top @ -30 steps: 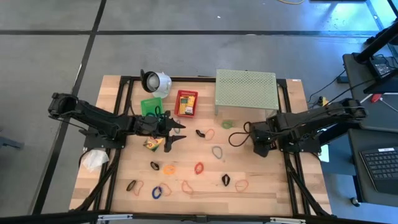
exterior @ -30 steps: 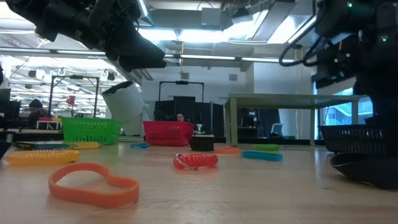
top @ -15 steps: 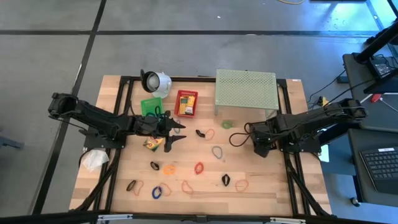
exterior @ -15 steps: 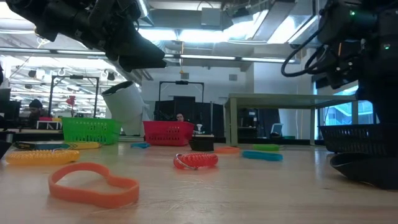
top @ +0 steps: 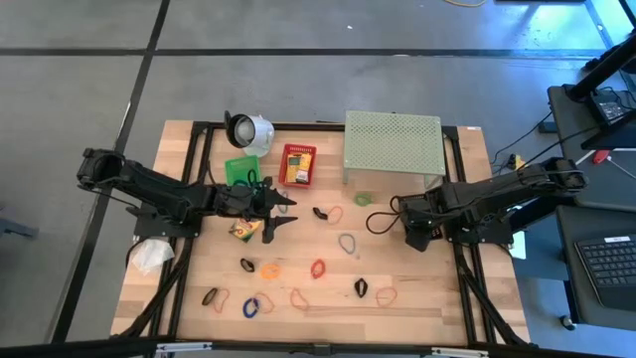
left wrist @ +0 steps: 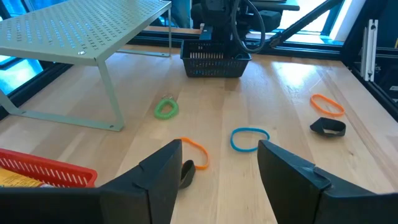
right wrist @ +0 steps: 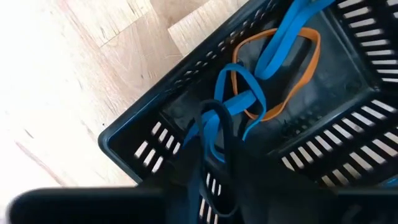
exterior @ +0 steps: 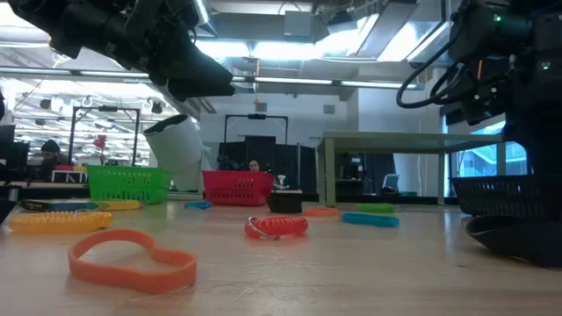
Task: Pick & Place Office Desk Supplies
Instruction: Put the black rubber band into the black basket
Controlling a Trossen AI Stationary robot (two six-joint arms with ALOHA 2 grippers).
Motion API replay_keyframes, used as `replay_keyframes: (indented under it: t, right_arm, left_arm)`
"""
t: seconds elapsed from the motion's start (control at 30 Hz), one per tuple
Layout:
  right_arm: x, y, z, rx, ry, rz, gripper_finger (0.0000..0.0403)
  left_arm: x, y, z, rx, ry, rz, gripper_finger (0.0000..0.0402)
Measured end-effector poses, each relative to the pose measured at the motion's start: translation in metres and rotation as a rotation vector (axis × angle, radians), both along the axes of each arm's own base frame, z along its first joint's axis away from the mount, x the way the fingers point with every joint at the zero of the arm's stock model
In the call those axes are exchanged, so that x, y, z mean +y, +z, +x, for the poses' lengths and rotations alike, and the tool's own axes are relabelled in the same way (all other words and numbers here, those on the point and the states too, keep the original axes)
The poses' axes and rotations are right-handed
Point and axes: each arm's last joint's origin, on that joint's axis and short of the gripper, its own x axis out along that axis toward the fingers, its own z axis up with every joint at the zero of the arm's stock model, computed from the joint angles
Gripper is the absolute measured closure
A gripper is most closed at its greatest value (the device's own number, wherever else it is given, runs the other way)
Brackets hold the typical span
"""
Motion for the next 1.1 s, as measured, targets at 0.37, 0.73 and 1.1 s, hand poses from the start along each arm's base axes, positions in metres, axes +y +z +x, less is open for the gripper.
replay_keyframes:
  t: [0.37,0.73,1.1]
  right_arm:
    - [-0.003,0.000,-0.001,-0.002,-0.002,-0.085,0.0177]
    - [-0.004,0.000,-0.002,0.003,-0.047,-0.131,0.0146]
    - [0.013,0.037,0.020,-0.177,0.011,-0.072,0.0187]
  left_arm:
    - [0.000,0.000,0.000,0.000,0.000,0.000,0.0199]
    - [0.000,0.000,0.000,0.000,-0.001,-0.001,0.0199]
    - [-0.001,0.000,0.000,0.001,-0.033,-0.015,0.0199]
